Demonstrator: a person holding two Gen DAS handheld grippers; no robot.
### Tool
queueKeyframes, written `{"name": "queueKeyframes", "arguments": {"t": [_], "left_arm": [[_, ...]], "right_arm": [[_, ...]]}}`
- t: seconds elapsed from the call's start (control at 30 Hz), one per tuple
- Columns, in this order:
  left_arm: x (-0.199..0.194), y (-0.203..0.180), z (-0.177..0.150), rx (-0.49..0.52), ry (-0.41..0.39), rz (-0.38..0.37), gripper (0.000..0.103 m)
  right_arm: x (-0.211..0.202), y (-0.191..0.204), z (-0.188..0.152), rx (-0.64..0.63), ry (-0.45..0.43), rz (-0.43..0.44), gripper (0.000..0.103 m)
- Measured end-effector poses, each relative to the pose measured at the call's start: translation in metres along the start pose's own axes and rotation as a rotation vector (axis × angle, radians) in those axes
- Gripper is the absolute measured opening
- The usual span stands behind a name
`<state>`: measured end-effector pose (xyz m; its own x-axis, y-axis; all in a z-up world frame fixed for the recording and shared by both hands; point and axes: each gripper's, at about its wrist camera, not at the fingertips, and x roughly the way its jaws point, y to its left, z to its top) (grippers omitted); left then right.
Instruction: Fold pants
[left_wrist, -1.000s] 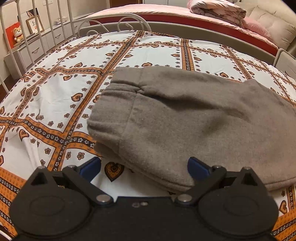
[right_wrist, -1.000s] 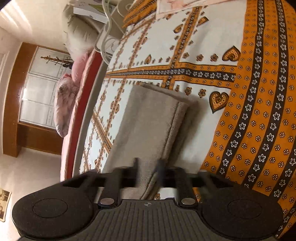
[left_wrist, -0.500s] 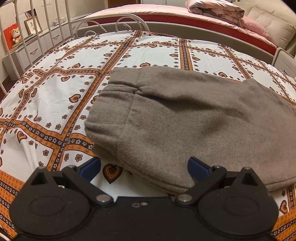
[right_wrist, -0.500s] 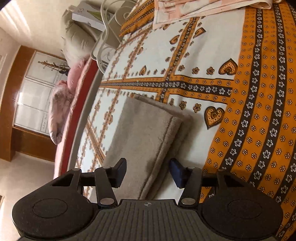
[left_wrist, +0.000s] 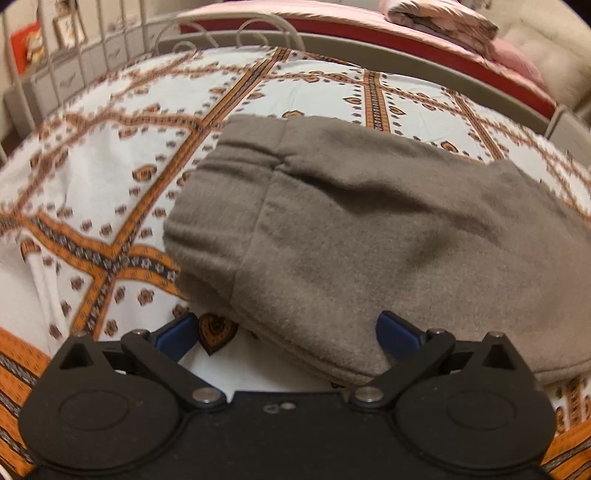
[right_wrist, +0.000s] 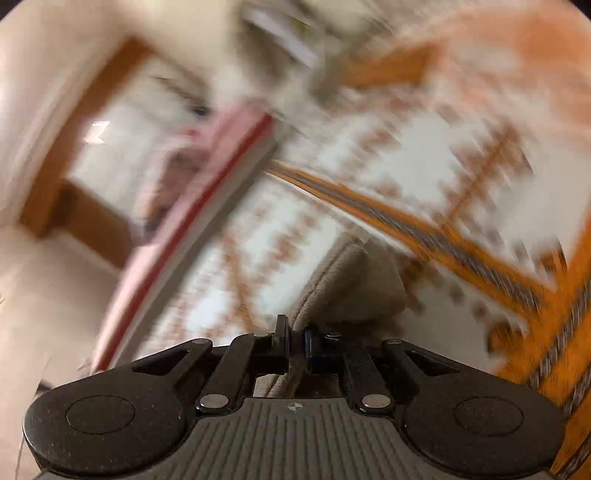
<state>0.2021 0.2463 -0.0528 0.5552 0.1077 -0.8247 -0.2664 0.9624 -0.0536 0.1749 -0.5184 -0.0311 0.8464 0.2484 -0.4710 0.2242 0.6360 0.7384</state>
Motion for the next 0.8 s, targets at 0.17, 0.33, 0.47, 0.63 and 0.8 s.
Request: {"name": "queueKeyframes", "arguments": {"t": [0.17,0.33,0.47,0.63,0.8], "left_arm": [[0.001,0.0,0.0,0.01,0.001,-0.011,0.097],[-0.01,-0.009,0.003,0.057,-0.032,0.048,0.093],[-0.037,-0.014,0.002,0.071,-0.144,0.063,0.087],[-0.051,-0.054,0.002,0.173,-0.208,-0.008,0.09],[-0.012,-0.105,-0.007,0.324,-0.042,0.048,0.096]], "right_arm": [[0.03,-0.072,-0.005,0.203,0.182,-0.242,0.007],[0.027,-0.048,-0.008,0.066,0.165,-0.26,0.008],[0.022,-0.055,-0.007,0.15,0.149,-0.226,0.011],[0.026,-0.049,-0.004,0.114,0.144,-0.243,0.011],[0.032,-0.06,-0.007,0.162,0.153,-0.257,0.012]]}}
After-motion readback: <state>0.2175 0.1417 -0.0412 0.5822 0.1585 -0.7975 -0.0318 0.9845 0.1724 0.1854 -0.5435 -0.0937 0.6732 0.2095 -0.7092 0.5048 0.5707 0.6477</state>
